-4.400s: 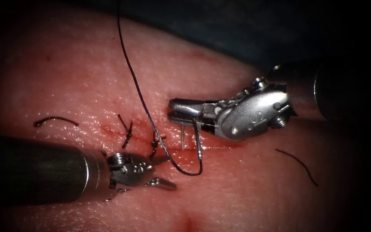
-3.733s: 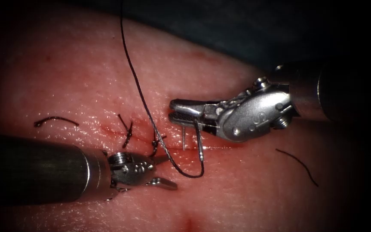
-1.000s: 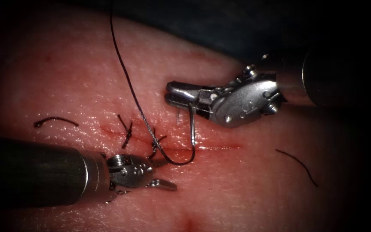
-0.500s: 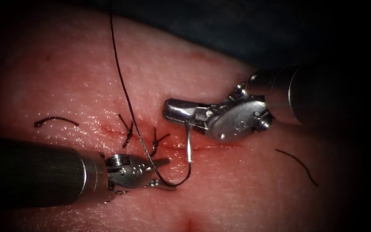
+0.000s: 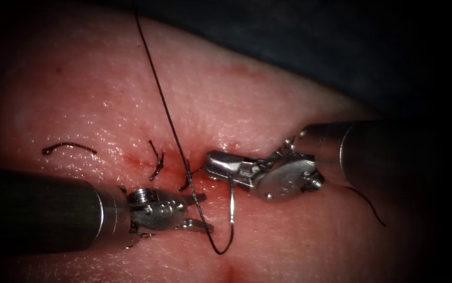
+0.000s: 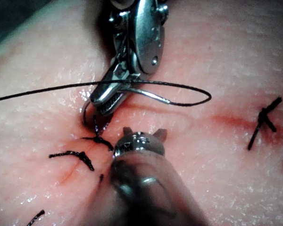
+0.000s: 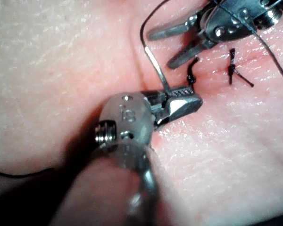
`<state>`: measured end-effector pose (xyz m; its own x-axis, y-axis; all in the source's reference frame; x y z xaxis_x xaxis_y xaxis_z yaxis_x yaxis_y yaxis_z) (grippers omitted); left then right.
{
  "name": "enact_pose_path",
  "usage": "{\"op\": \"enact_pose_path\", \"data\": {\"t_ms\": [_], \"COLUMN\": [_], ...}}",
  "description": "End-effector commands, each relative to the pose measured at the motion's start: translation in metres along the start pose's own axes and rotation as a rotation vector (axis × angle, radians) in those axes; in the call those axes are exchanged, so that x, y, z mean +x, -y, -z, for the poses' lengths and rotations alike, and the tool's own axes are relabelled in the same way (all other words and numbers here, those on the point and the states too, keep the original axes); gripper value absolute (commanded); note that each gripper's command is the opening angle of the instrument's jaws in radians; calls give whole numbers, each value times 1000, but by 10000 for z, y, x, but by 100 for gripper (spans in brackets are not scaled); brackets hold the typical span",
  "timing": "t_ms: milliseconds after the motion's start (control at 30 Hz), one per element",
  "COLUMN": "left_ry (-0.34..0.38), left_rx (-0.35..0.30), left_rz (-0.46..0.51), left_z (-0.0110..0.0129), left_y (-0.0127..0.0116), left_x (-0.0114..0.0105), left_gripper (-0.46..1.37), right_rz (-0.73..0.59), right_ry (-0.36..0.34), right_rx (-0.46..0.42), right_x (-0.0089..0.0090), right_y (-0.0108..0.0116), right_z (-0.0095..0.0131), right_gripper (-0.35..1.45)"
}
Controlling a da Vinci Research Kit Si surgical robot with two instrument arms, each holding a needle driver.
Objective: Wound Closure
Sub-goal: Use the right gripper to throw the needle through the top of the cut
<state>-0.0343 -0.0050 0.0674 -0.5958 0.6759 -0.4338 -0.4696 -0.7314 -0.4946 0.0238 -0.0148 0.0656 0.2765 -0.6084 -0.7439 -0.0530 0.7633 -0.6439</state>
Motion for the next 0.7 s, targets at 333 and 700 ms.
{"op": "enact_pose_path", "data": {"t_ms": [333, 700], "left_ry": [-5, -10], "left_rx": [-3, -5], "left_rz": [0, 1], "left_z": [0, -5], "left_y": [-2, -3], "left_x": [-1, 1], "left_gripper": [27, 15], "right_rz": [-31, -58], "right_ry": [8, 5], "right_rx": [-4, -8], "right_x": [-2, 9], "right_y": [1, -11], "right_z": [-9, -17], "right_gripper": [-35, -35]}}
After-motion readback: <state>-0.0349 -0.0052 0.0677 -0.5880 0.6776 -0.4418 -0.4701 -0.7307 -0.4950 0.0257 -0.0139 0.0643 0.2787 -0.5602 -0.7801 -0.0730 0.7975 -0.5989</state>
